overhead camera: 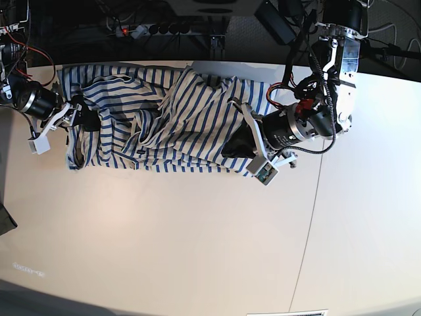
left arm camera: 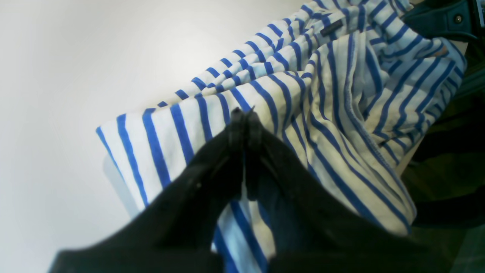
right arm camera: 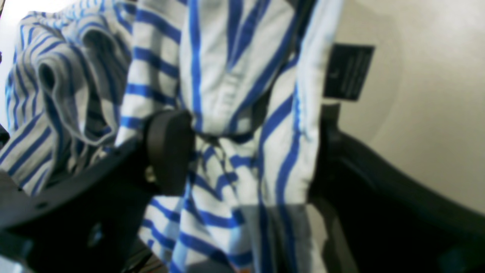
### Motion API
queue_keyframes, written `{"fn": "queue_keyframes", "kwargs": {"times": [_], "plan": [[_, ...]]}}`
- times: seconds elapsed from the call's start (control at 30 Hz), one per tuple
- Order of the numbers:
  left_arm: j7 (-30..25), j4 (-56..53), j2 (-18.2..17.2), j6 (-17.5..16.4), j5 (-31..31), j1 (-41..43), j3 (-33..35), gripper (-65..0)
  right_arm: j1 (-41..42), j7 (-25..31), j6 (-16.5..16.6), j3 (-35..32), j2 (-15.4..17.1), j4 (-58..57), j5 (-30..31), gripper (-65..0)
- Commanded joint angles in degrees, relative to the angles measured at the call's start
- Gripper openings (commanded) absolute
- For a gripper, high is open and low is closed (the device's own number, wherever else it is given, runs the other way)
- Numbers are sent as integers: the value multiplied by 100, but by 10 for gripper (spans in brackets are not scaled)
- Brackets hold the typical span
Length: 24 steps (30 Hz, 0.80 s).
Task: Fold the T-shirt properly
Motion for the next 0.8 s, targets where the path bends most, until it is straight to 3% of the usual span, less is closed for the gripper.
{"fn": "queue_keyframes", "kwargs": {"times": [0.0,0.07,0.2,0.57,0.77], "plan": [[-140,98,-2,17,-103,-76,-11,-641,-72,-444,369,-74,37,-33,-382,-220],[-142,98,-2,17,-103,-76,-11,-641,-72,-361,367,-74,37,-33,-522,-312],[-144,98,-2,17,-107,-76,-11,-641,-72,68,369,-74,37,-33,-813,-641],[-162,98,-2,17,-258,-111,-11,-641,90,328,367,4,66,-33,-1530,-650],[-155,98,-4,15,-251,-186,-11,-641,116,328,365,503,87,-35,-1742,-650]]}}
